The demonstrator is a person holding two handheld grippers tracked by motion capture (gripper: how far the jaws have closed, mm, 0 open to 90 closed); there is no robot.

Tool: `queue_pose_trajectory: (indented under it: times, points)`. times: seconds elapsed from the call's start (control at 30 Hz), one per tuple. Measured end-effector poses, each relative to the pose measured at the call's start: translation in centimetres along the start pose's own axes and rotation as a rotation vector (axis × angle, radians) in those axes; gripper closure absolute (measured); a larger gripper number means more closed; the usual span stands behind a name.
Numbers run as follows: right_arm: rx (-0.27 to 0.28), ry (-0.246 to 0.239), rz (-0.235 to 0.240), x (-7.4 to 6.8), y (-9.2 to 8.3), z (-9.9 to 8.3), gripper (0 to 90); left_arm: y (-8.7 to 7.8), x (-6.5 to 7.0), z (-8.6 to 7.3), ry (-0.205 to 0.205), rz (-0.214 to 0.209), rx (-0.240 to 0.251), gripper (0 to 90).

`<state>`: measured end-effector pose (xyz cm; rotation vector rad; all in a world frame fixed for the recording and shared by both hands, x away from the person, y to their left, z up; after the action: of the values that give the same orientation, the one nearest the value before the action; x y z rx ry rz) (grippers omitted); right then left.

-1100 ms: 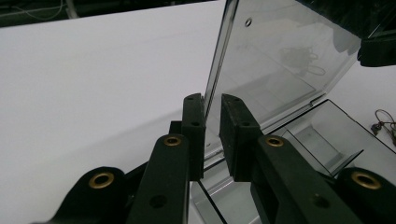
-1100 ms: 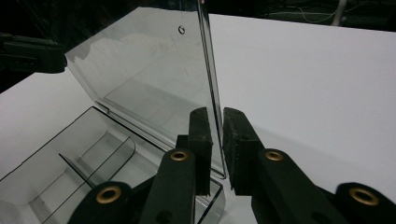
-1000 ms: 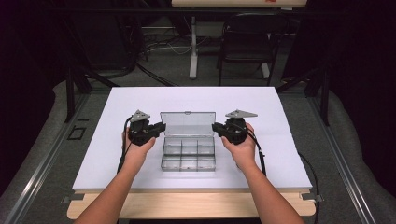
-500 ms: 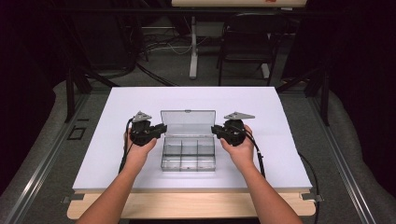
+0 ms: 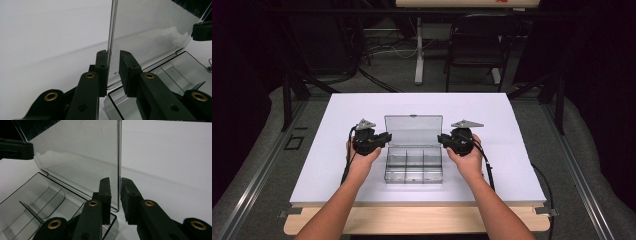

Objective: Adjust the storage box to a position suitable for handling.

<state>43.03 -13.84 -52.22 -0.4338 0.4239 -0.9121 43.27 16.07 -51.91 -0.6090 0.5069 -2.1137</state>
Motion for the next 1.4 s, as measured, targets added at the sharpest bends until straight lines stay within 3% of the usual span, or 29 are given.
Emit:
queue_pose_trajectory:
  times: [0.3, 0.47, 0.87, 1.1, 1.4]
  points:
    - [-0.001, 0.008, -0.003, 0.0, 0.3, 0.1, 74.6, 0.5, -0.3, -0.1, -0.032, -0.012, 0.003, 76.4]
    - [0.003, 0.009, -0.005, 0.0, 0.5, 0.2, 74.2, 0.7, -0.3, 0.0, -0.029, -0.008, -0.005, 76.0]
    - [0.007, 0.062, 0.003, 0.2, 1.0, 0.3, 73.2, 1.3, -0.5, -0.1, -0.054, -0.011, 0.006, 73.8]
    - [0.005, 0.083, 0.005, 0.4, 1.3, 0.3, 72.9, 1.7, -0.5, -0.1, -0.059, 0.010, 0.014, 73.9]
    - [0.000, 0.088, -0.013, 0.5, 1.7, 0.3, 72.9, 2.0, -0.6, -0.1, -0.072, 0.006, 0.014, 72.7]
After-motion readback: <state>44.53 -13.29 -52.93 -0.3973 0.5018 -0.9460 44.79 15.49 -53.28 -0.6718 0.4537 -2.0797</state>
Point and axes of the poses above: each handheld gripper's, and its own axes: y roughly forward along the jaws, z roughly out of its top, x roughly to its right, the point moved 2 cm from there along y, roughly forward along the jaws, and after that the axes turned 3 degrees about -y, right-handed, at the moved point
